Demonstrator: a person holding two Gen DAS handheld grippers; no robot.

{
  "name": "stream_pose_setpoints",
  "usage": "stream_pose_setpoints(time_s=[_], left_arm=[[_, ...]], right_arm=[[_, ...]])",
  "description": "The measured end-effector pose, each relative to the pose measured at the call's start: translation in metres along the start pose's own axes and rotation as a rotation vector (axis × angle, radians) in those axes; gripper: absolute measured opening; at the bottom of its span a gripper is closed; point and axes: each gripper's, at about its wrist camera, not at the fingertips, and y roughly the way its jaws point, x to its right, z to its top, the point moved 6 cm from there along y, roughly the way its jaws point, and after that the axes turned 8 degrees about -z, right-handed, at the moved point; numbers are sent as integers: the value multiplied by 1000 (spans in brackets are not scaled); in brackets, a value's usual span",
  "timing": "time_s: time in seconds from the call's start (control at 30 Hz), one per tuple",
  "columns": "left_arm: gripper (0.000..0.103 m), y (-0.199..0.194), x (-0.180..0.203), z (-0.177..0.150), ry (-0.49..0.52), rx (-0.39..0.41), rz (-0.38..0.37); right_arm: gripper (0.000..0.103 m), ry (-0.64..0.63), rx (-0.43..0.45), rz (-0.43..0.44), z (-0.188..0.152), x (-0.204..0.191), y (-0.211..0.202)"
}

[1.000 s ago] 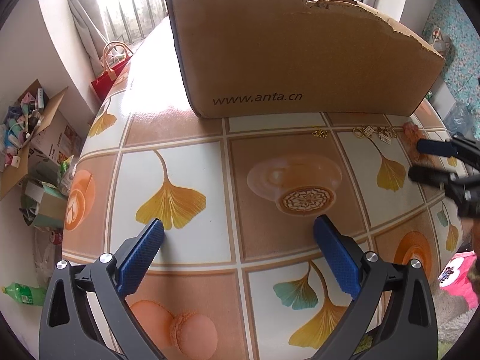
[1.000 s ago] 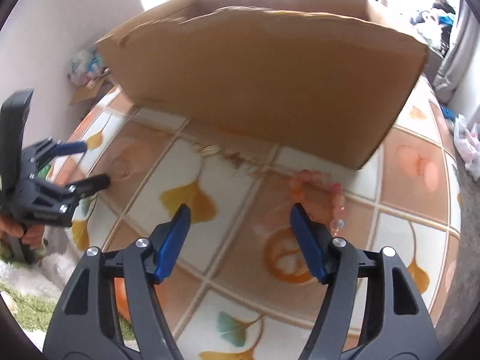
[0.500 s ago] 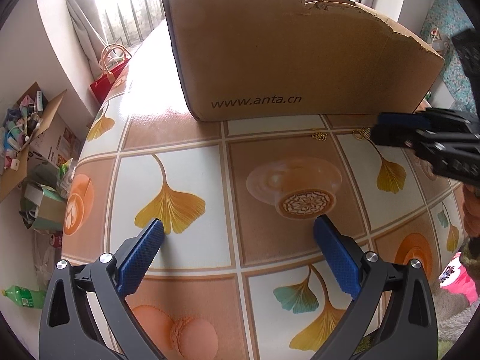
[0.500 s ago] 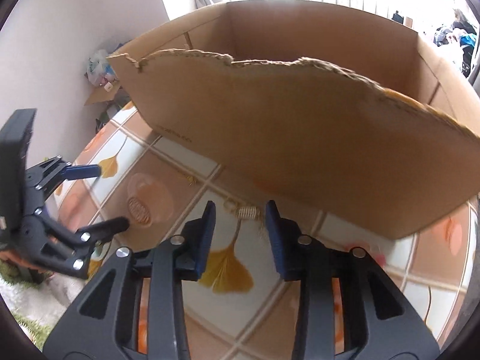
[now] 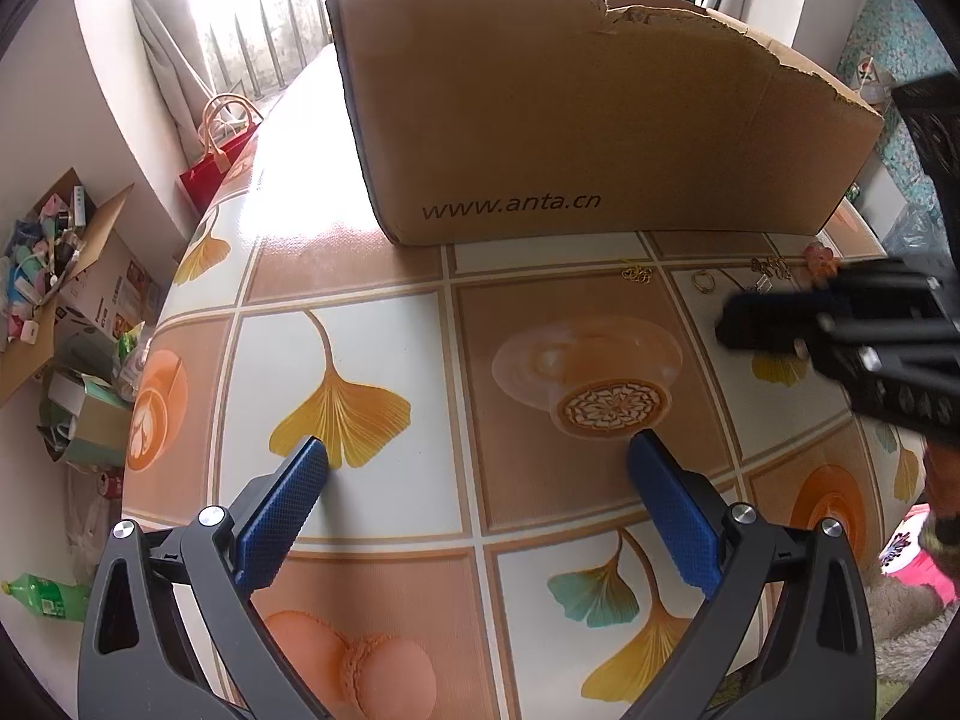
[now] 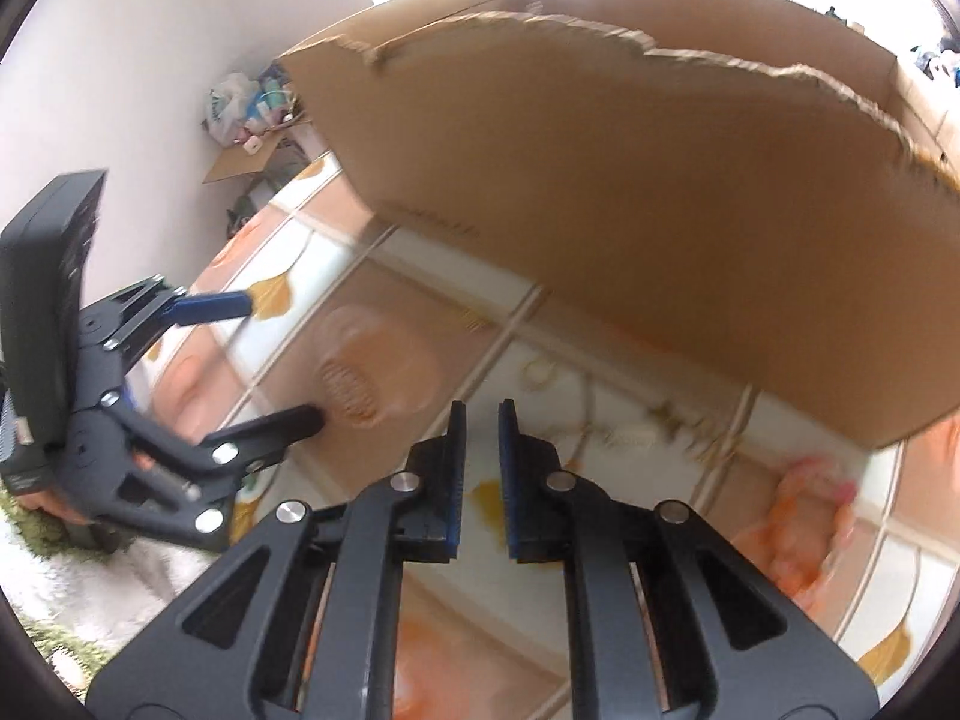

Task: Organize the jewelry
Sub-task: 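Move the right tool toward the gold charms in front of the box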

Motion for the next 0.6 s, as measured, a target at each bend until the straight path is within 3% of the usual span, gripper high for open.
stream_pose_setpoints(time_s=[0.17,0.33,0.6], left_arm=[[97,-2,-1,-1,7,4,-4],[97,-4,-1,-2,10,8,-6],[97,-3,-2,-2,9,7,-6]], right_arm=[[10,10,3,33,-11,-11,-14],[10,57,29,-14,-12,3,-25],[11,76,30,-76,0,19,-6]])
